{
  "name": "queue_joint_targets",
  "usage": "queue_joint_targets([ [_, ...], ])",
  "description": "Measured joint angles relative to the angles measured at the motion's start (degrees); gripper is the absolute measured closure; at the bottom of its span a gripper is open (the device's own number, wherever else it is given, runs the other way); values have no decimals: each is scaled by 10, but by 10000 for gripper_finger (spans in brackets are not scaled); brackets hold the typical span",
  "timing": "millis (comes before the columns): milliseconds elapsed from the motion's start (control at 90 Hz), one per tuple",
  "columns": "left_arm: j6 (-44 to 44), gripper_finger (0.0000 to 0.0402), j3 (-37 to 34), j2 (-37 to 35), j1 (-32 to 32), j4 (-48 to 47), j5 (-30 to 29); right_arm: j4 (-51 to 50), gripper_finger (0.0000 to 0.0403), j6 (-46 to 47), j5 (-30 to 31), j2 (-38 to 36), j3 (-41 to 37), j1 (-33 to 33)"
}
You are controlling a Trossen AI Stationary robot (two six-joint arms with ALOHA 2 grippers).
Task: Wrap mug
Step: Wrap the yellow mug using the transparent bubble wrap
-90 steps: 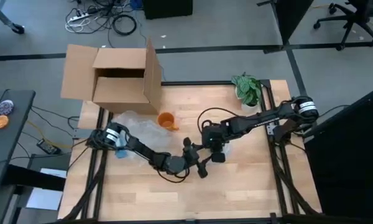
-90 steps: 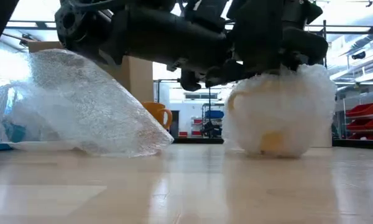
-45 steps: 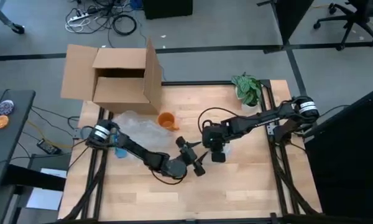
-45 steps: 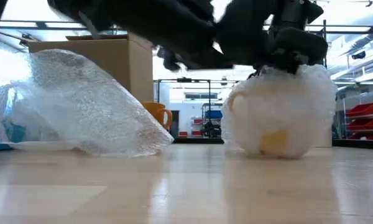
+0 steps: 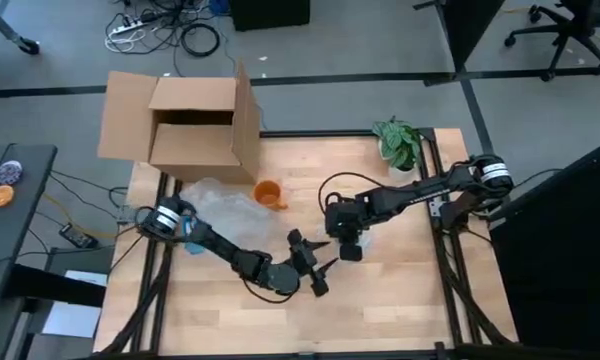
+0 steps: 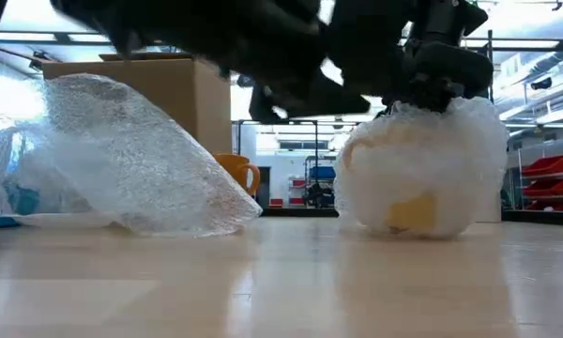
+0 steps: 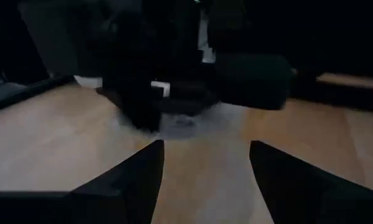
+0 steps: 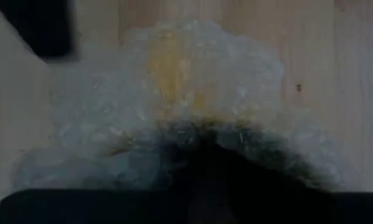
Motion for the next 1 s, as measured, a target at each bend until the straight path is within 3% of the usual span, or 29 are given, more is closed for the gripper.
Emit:
queue_joint_targets([
  [189,59,179,0,36,20,117,1,0,331,5,-2,0,0,0],
  [733,57,179,1,44,56,99,25,-11,330,2,-22,-39,1,0],
  [1000,57,179,1,44,56,96,24,-14,305,-8,-23,-81,2,0],
])
